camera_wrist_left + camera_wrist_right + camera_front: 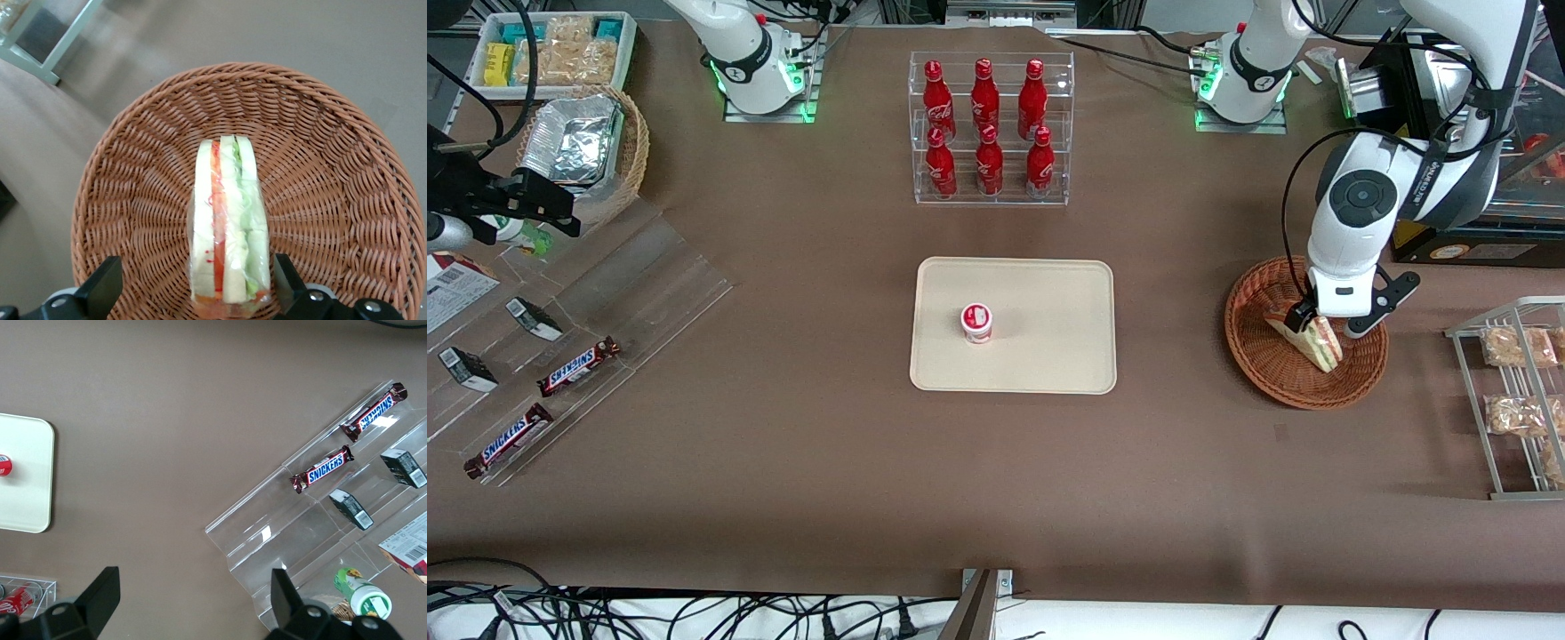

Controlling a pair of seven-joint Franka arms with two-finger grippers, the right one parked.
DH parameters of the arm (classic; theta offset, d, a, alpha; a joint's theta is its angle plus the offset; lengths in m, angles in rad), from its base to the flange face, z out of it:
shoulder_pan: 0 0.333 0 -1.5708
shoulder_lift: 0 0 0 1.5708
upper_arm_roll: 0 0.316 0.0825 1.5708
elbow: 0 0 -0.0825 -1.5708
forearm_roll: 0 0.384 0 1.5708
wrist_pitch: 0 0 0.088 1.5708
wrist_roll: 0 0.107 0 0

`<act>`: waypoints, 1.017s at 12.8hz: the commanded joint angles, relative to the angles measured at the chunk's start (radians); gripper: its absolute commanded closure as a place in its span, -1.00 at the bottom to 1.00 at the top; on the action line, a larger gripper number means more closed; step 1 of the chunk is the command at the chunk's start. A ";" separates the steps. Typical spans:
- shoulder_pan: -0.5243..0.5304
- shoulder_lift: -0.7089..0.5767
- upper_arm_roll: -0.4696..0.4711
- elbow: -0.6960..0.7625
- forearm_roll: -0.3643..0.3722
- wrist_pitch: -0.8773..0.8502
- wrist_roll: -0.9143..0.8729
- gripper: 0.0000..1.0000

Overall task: Place sandwich from basket to tray
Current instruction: 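Lower the left gripper and close it on the sandwich's wrapped edge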

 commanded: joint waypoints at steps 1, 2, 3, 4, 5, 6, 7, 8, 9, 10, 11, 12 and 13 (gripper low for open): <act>0.011 0.007 -0.008 -0.029 0.030 0.062 -0.067 -1.00; 0.004 0.019 -0.008 -0.029 0.030 0.074 -0.092 -1.00; -0.001 0.027 -0.008 -0.029 0.030 0.080 -0.104 -1.00; -0.001 0.030 -0.008 -0.029 0.031 0.082 -0.106 -1.00; 0.001 0.032 -0.008 -0.031 0.031 0.090 -0.106 -1.00; 0.001 0.032 -0.008 -0.031 0.031 0.094 -0.107 -0.98; 0.002 0.032 -0.008 -0.033 0.031 0.094 -0.106 -0.58; 0.002 0.030 -0.008 -0.033 0.031 0.093 -0.104 -0.26; 0.002 0.030 -0.008 -0.033 0.031 0.093 -0.103 -0.07; 0.002 0.030 -0.008 -0.031 0.031 0.093 -0.103 -0.04; 0.002 0.030 -0.008 -0.031 0.031 0.091 -0.101 0.05; 0.002 0.028 -0.008 -0.031 0.031 0.091 -0.101 0.07; 0.002 0.028 -0.008 -0.031 0.031 0.090 -0.100 0.13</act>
